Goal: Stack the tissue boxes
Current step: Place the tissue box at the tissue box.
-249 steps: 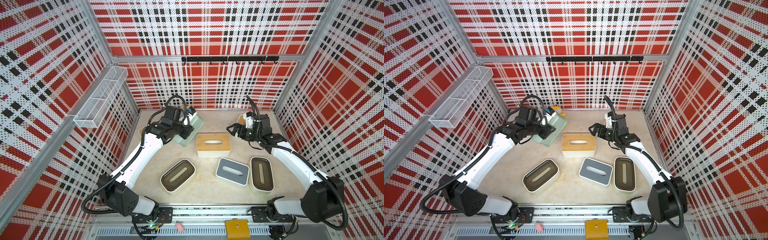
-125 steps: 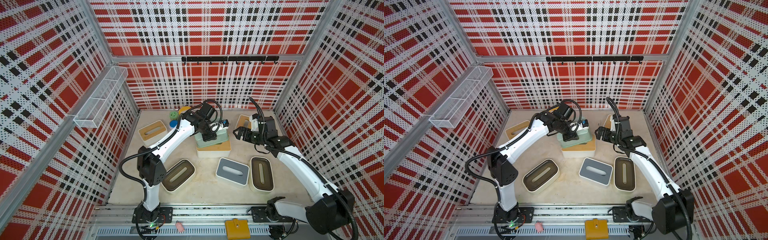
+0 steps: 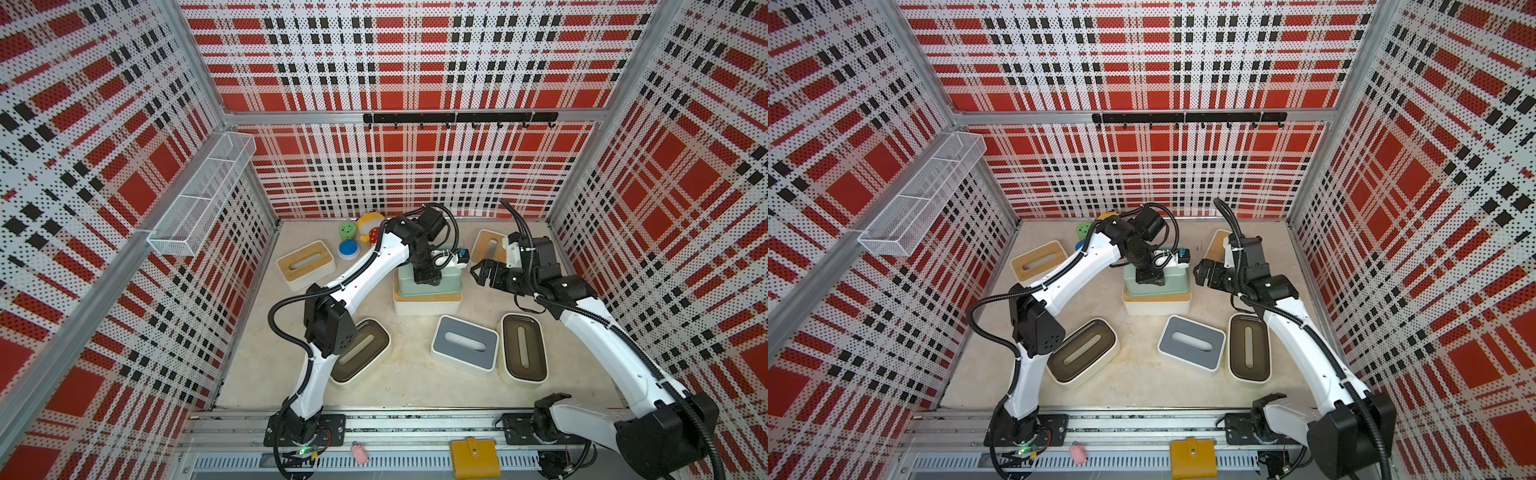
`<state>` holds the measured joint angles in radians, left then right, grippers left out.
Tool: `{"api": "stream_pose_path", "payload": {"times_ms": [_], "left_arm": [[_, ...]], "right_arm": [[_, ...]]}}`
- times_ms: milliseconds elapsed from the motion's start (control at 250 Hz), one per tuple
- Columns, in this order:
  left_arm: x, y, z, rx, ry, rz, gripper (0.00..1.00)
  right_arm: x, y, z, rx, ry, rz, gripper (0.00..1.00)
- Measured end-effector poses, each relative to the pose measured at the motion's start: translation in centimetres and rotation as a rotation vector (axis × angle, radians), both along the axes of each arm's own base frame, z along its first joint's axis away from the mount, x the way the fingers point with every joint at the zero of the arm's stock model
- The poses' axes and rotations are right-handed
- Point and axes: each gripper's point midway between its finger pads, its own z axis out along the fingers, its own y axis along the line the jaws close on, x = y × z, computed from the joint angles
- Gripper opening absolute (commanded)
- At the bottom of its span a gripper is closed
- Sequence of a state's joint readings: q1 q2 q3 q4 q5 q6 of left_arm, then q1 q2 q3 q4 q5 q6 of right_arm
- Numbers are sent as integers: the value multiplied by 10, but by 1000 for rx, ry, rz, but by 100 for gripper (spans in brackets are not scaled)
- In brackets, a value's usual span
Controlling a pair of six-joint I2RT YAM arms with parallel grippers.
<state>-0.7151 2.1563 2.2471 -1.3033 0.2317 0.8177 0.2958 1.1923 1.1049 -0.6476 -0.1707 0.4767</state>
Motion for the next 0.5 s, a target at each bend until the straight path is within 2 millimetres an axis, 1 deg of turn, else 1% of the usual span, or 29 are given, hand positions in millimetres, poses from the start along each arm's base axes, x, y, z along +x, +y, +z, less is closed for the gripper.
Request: {"api": "stream_pose_path", "payload": {"times_ms": [164,284,500], "left_arm": [[-3,3,-14,36,35,-14,33],[-3,3,-23,53,51,-19,34],[-3,4,-26,63,57,-20,39]], "right_arm": [[-5,0,3,0,-5,5,99],[-8,5,6,1,-14,23,100],[-14,10,-7,-7,10,42,100]]}}
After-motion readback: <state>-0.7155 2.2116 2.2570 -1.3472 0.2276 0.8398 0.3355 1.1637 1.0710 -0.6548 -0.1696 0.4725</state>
